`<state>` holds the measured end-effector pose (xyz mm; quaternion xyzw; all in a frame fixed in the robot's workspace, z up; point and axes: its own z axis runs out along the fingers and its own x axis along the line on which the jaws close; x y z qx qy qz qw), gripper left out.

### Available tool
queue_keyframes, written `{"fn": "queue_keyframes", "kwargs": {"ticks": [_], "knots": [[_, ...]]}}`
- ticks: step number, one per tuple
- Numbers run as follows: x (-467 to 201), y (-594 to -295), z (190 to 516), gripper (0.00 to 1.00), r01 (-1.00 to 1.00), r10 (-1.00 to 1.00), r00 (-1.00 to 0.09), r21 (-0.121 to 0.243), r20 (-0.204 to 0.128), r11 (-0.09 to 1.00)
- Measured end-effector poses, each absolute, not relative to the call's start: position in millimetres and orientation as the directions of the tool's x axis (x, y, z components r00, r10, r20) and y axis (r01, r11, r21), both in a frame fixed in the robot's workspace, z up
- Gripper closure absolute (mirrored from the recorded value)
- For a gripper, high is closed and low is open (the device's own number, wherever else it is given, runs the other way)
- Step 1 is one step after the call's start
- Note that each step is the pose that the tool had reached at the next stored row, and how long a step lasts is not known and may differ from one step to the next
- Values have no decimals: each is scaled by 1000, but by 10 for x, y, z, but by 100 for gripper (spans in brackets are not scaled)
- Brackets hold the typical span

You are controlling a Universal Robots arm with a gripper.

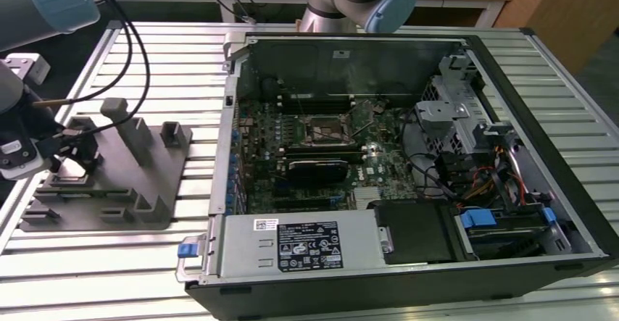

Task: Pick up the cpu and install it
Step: 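Pick up the cpu and move it towards the insertion slot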

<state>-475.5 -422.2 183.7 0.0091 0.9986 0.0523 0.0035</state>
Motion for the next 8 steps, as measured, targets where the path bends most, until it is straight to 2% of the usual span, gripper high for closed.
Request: {"fn": "queue_keyframes", "kwargs": {"ticks": [8], "knots": [[-4755,-4219,1827,39,18,18,-1000,104,-6,994]]}}
